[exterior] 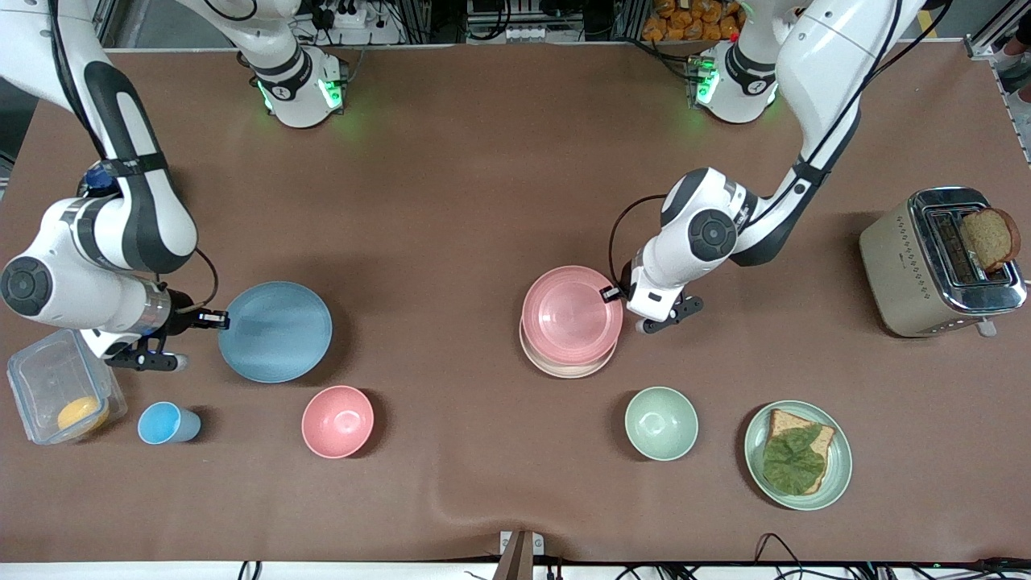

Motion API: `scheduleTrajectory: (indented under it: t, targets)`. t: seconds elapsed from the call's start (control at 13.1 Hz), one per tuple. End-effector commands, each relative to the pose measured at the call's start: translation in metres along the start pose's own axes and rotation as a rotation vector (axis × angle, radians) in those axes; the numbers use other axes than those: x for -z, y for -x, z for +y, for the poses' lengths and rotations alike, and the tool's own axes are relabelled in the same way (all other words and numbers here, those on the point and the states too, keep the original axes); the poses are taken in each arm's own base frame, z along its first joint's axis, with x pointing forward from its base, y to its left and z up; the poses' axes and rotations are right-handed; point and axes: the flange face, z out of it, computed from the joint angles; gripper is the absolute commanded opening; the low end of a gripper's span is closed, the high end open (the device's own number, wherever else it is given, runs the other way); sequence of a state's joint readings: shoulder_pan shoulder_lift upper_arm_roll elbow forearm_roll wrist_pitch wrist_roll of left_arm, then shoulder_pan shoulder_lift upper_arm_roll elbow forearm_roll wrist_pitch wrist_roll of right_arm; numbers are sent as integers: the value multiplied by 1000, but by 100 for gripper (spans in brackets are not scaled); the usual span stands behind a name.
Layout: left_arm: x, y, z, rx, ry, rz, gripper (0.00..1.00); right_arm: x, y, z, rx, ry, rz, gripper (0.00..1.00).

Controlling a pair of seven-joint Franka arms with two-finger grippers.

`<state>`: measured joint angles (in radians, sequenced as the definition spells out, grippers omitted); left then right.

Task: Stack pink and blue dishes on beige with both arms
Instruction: 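Set the pink plate onto the beige plate while the right gripper lifts the blue plate, then carry the blue plate toward the pink plate while the left gripper withdraws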

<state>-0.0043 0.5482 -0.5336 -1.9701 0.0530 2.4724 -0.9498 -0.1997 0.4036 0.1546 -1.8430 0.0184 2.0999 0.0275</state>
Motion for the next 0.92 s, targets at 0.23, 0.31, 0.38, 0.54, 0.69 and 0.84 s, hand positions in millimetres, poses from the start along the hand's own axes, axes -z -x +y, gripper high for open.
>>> scheduleTrajectory:
  t: [0.23, 0.31, 0.38, 0.54, 0.69, 0.84]
  targets:
    - [-5, -8, 7, 3, 21, 32, 69, 23, 4, -67, -8, -145, 15, 0]
    - [1, -11, 9, 8, 30, 43, 100, 31, 8, -78, -37, -151, 10, 0]
    - [13, -12, 11, 9, 37, 61, 100, 35, 11, -85, -43, -152, -6, 0]
    - [72, -22, 5, 17, 25, 123, 100, 26, 16, -128, -28, -212, -17, 0]
    - [155, -37, -4, 44, -9, 182, 100, 20, 30, -181, -76, -220, -30, 0]
    - [233, -52, -18, 84, -43, 213, 100, 18, 48, -232, -156, -208, -47, 0]
